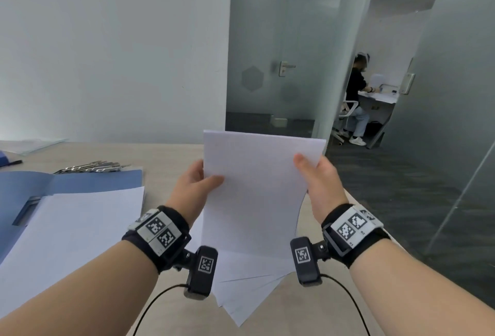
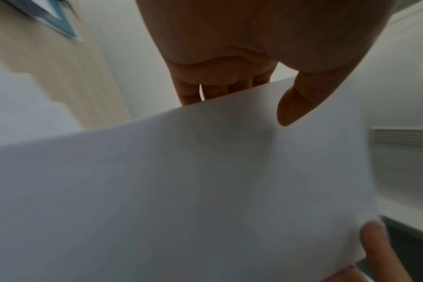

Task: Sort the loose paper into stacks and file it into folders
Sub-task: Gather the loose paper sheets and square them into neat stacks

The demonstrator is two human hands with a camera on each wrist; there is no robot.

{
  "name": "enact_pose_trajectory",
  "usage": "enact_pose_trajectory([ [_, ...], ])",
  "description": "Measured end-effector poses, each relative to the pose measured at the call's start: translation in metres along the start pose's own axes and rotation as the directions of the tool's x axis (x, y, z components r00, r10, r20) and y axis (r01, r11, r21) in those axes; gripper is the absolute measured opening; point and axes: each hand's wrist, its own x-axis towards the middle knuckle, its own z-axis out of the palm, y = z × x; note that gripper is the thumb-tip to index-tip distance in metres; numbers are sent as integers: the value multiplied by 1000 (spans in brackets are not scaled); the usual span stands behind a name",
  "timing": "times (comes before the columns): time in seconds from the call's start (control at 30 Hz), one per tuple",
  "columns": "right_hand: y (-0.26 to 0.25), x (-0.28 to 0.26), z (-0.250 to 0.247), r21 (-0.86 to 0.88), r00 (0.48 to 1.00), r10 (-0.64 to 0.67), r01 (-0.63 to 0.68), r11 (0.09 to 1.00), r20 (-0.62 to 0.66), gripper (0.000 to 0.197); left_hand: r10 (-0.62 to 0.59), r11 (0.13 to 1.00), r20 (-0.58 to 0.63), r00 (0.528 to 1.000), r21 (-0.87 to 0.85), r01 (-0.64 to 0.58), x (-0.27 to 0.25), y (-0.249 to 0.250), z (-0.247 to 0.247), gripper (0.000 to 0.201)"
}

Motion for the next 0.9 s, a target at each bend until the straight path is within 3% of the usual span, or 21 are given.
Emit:
enact_pose_trajectory([
  [0.07, 19, -9, -3, 15, 996, 79, -80, 997, 36, 16, -68, 992, 26, 997, 105, 65, -4, -20, 0, 21],
  [0.17, 35, -14, -5, 18, 991, 132, -132, 991, 14, 18, -62, 975, 40, 997, 215, 52, -7, -29, 5, 17],
  [0.27, 27, -7, -5, 53, 994, 106, -106, 993, 9, 17, 4, 979, -13, 1000, 202, -1, -3, -15, 8, 19],
  [0.37, 16, -4, -7, 101, 990, 108, -117, 988, 92, 24, 79, 973, -67, 995, 222, -62, 4, -2, 6, 16],
  [0.5, 31, -13, -7, -1, 962, 194, -198, 980, 192, 26, 142, 976, -79, 987, 178, -126, 8, 10, 5, 15],
  [0.63, 41, -13, -2, 28, 968, 221, -225, 974, 121, 20, 142, 989, -55, 988, 58, -138, 5, 17, 1, 13],
  [0.73, 42, -14, -1, 43, 965, 226, -234, 971, 135, 20, 73, 997, -41, 996, -17, -74, -1, 7, -3, 24],
  [0.83, 55, -24, -3, 5, 936, 297, -303, 953, 189, 28, -75, 995, -7, 997, -63, 75, -9, -20, -8, 41],
  [0.9, 63, -31, -3, -44, 916, 342, -341, 939, 211, 28, -164, 985, 10, 986, -46, 164, -16, -39, -10, 36],
])
